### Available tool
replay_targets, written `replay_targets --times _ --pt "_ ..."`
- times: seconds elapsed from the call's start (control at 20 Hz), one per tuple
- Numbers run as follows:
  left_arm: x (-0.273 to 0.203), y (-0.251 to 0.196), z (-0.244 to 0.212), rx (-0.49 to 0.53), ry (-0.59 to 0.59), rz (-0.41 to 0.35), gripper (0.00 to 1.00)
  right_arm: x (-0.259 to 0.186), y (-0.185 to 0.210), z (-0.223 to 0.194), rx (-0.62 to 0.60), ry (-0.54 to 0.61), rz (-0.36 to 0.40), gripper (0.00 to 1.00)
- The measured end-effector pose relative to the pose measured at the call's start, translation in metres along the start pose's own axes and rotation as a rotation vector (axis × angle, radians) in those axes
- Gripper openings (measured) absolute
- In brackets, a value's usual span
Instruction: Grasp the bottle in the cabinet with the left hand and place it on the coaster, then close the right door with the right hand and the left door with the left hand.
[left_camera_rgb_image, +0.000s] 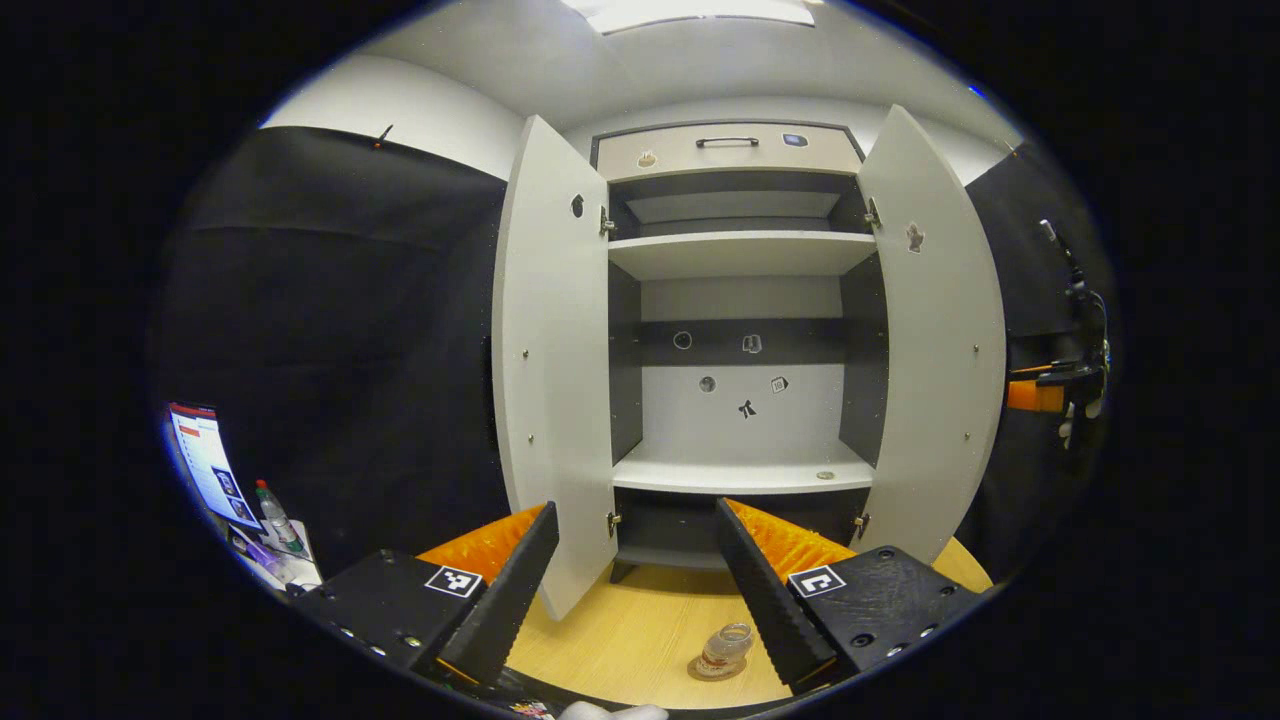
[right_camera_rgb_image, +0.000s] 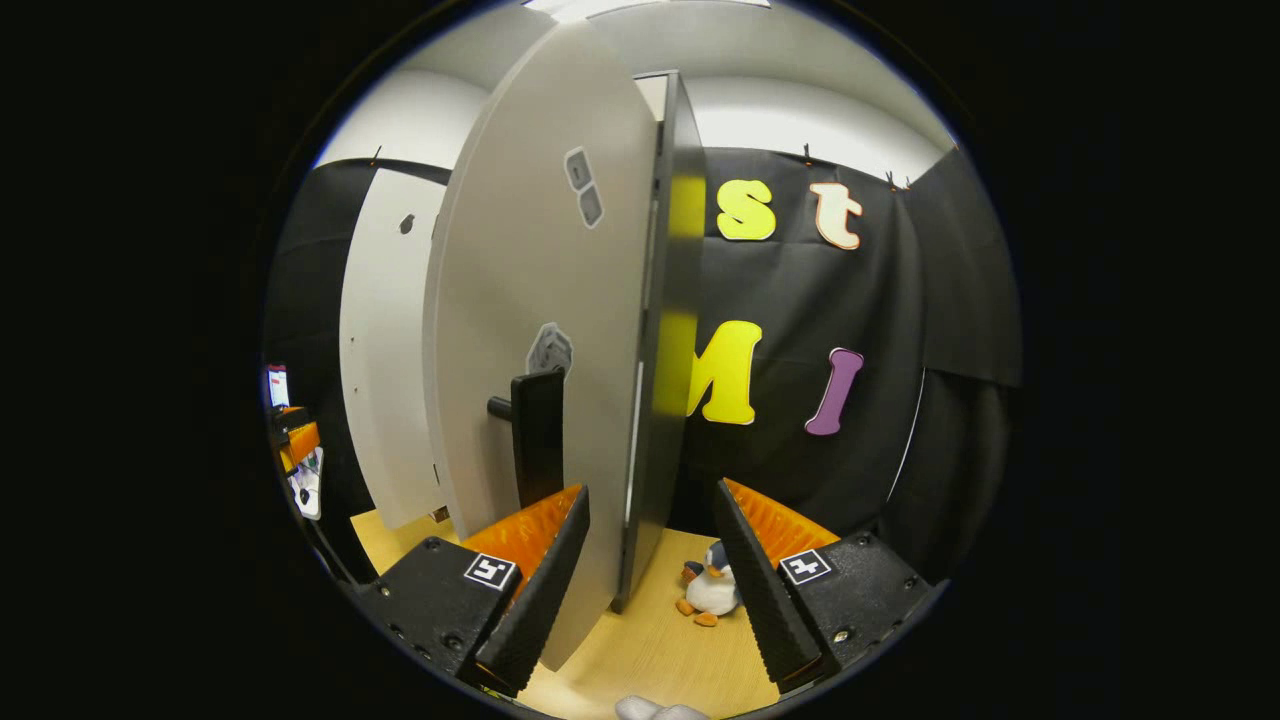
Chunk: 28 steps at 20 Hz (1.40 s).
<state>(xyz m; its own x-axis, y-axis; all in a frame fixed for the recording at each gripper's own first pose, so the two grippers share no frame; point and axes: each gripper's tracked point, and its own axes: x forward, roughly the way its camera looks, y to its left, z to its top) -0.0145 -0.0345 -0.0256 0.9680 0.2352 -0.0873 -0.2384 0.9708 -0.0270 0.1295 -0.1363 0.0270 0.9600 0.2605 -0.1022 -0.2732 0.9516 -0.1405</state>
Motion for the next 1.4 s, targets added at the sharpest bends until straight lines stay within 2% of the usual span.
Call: replay_targets --times 0.05,0.2,0.35,0.55,0.7,1.05,1.2,1.4 --pt "0.001 -0.004 0.000 0.010 0.002 -0.010 0.95 0.002 0.006 0.000 0.008 -0.005 0.014 0.78" --pt "0.006 -0.003 0.004 0.034 -0.003 -0.035 0.96 0.005 0.022 -0.002 0.052 0.000 0.025 0.78" --pt "0.011 -0.005 0.004 -0.002 -0.007 -0.078 0.96 0.009 0.035 0.000 0.067 0.007 0.001 0.78" --pt "0.018 0.007 0.004 0.012 -0.007 -0.135 0.96 0.016 0.056 0.004 0.062 0.000 -0.043 0.78" --pt "0.021 0.018 0.000 0.012 -0.006 -0.165 0.96 0.027 0.078 0.003 0.097 -0.003 -0.047 0.78" --pt "0.027 0.041 -0.010 0.011 0.004 -0.215 0.96 0.071 0.144 0.013 0.139 -0.009 0.010 0.79" --pt "0.030 0.049 -0.012 0.005 -0.003 -0.231 0.96 0.066 0.150 0.017 0.144 -0.030 -0.008 0.82" --pt "0.034 0.054 -0.015 -0.005 -0.003 -0.257 0.96 0.044 0.140 0.017 0.149 -0.036 -0.051 0.82"
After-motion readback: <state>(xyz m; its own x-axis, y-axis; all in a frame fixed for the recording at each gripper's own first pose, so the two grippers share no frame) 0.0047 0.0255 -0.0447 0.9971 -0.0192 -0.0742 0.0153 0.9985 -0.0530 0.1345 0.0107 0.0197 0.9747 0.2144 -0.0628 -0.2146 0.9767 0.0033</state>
